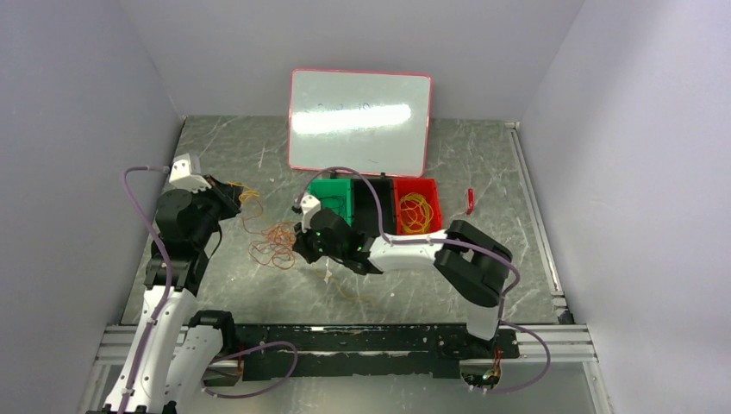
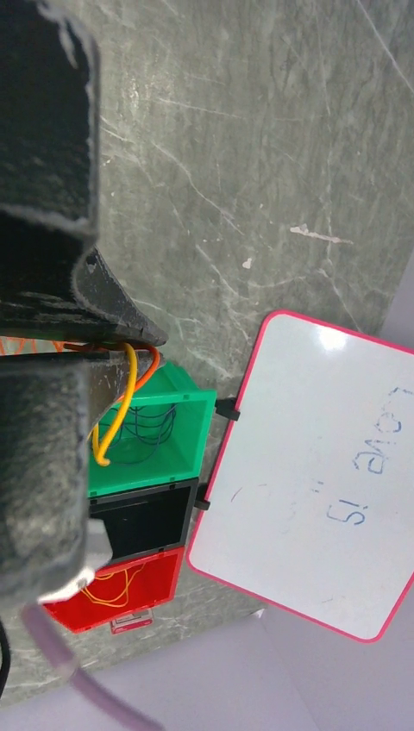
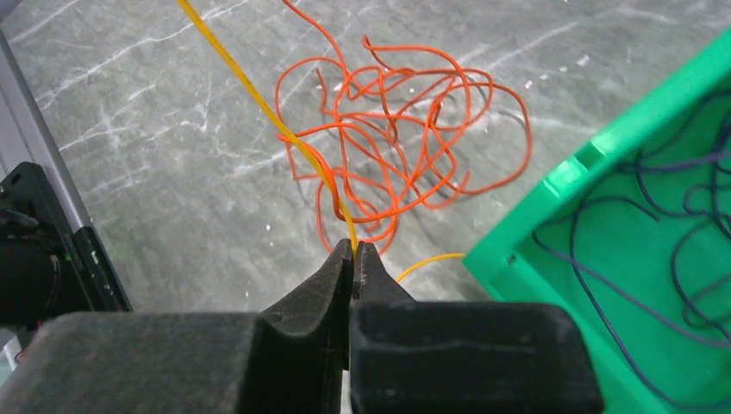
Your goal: Untangle the cables
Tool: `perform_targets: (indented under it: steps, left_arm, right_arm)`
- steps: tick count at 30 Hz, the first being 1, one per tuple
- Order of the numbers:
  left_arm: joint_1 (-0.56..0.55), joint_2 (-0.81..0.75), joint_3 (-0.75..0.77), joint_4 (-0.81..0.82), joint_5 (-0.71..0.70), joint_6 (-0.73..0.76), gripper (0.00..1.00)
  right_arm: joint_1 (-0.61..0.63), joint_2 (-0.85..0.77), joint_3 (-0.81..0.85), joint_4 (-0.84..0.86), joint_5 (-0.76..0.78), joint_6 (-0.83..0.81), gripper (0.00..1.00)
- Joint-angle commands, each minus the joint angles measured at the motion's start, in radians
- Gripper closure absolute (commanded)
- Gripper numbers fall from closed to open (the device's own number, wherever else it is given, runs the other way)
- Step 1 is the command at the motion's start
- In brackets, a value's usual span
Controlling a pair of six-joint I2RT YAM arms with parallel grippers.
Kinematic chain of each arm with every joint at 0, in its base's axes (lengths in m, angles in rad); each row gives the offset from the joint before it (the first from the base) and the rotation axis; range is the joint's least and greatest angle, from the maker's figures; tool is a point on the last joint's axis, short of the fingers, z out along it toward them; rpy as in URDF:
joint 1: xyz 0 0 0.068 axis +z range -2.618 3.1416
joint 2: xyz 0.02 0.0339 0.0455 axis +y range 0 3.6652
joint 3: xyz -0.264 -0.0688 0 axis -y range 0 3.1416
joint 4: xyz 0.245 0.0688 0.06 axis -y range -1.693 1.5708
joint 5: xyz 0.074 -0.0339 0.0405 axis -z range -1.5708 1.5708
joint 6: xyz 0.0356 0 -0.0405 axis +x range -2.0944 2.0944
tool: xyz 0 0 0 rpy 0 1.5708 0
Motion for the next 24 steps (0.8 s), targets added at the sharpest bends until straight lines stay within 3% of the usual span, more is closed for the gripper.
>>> perform_targets:
  steps: [1,10,18,24]
  left_arm:
    - [0.010,-0.012,0.026,-0.008,-0.046,-0.013,0.88]
    - [0.010,-0.028,0.015,-0.009,-0.102,-0.024,0.70]
    - [0.012,-0.035,0.020,-0.026,-0.130,-0.012,0.65]
    - [0.012,-0.039,0.008,-0.018,-0.129,-0.014,0.65]
  right_arm:
    - [0.006,-0.108,-0.068,-0.024,0.066,0.022,1.00]
    - [0.008,-0.257,-0.251,-0.051,0.021,0.049,1.00]
    - [0.021,-0.368,-0.352,-0.145,0.034,0.094,1.00]
    - [0.025,-0.541,-0.415,-0.253,0.087,0.127,1.00]
